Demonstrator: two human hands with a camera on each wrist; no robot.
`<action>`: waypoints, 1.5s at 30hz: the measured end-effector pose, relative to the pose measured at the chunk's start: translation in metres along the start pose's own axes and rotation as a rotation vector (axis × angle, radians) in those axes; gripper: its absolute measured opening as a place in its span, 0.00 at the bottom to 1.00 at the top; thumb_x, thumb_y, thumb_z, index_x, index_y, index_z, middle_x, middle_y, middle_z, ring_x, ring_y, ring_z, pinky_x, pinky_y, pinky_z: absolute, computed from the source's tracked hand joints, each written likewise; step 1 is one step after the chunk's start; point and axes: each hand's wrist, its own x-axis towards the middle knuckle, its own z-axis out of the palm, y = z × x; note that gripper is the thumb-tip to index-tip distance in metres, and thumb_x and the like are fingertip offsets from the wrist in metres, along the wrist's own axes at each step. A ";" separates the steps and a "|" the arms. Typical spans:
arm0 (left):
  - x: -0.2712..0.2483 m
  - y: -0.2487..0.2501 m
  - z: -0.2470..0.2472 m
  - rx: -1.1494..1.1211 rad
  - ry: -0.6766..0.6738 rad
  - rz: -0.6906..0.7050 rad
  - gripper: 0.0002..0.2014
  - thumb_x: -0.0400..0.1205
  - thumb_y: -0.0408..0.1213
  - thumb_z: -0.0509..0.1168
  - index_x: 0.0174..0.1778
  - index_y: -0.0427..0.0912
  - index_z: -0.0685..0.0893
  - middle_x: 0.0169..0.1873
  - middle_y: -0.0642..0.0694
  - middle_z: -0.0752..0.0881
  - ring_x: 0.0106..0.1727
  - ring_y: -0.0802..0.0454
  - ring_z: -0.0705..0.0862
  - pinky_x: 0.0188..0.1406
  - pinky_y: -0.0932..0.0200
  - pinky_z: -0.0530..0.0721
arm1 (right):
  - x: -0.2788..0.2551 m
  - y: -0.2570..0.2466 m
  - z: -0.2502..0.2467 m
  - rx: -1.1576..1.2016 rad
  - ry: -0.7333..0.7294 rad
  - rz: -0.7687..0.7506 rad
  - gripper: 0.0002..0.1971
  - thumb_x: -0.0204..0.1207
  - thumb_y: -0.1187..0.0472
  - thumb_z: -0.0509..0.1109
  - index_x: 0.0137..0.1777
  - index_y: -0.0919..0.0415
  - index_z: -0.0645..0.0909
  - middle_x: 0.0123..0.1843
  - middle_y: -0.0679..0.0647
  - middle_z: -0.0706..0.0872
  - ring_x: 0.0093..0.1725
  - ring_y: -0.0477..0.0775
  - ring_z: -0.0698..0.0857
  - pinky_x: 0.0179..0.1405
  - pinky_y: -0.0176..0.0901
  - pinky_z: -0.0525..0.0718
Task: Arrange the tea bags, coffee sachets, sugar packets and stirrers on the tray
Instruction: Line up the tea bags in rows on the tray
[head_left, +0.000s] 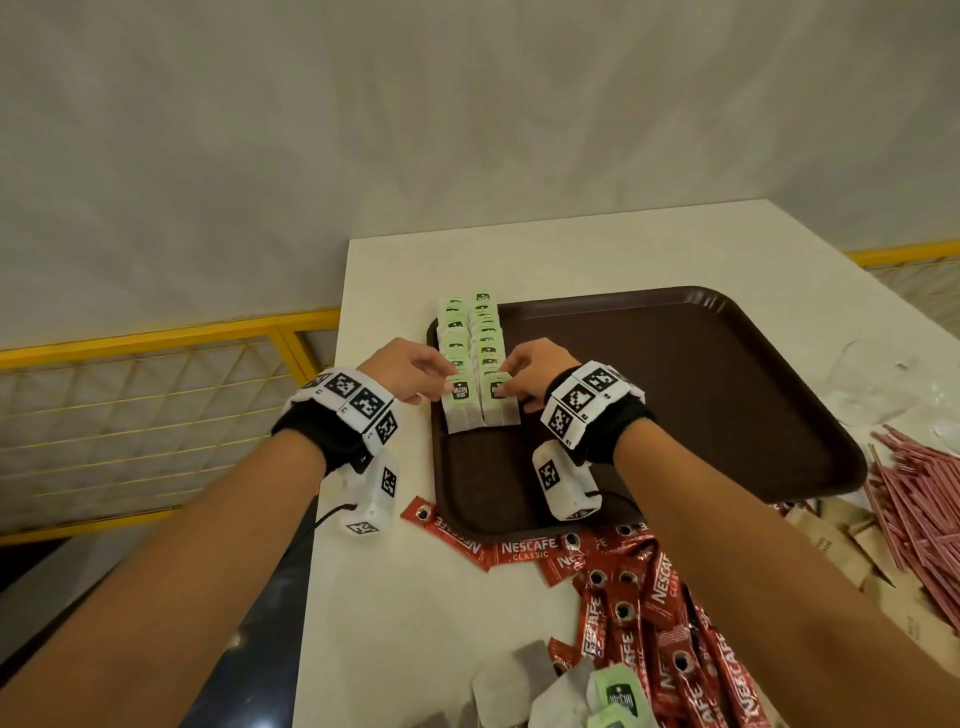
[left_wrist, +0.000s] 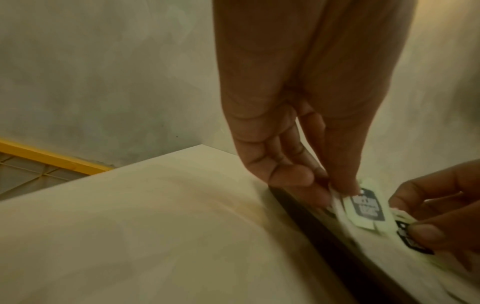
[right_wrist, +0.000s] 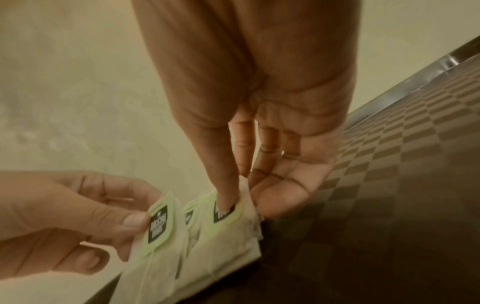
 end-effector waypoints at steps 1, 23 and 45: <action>0.002 0.001 0.001 0.017 0.005 0.007 0.09 0.76 0.33 0.72 0.51 0.45 0.86 0.39 0.51 0.86 0.42 0.57 0.83 0.38 0.66 0.79 | 0.001 0.001 0.000 -0.004 0.006 0.002 0.16 0.70 0.64 0.77 0.56 0.63 0.82 0.49 0.54 0.83 0.55 0.56 0.85 0.60 0.52 0.85; -0.015 0.000 0.040 0.569 0.026 0.248 0.16 0.73 0.42 0.75 0.54 0.42 0.84 0.52 0.46 0.80 0.47 0.55 0.75 0.51 0.59 0.77 | -0.003 -0.003 0.006 -0.158 -0.039 0.077 0.20 0.65 0.59 0.81 0.52 0.67 0.79 0.52 0.64 0.88 0.51 0.63 0.88 0.53 0.59 0.87; -0.024 0.000 0.041 0.527 0.108 0.264 0.16 0.74 0.41 0.74 0.55 0.40 0.84 0.53 0.43 0.81 0.48 0.54 0.78 0.48 0.63 0.75 | -0.008 -0.004 -0.001 -0.189 -0.037 0.032 0.21 0.67 0.57 0.80 0.54 0.63 0.75 0.54 0.57 0.85 0.54 0.58 0.86 0.53 0.51 0.86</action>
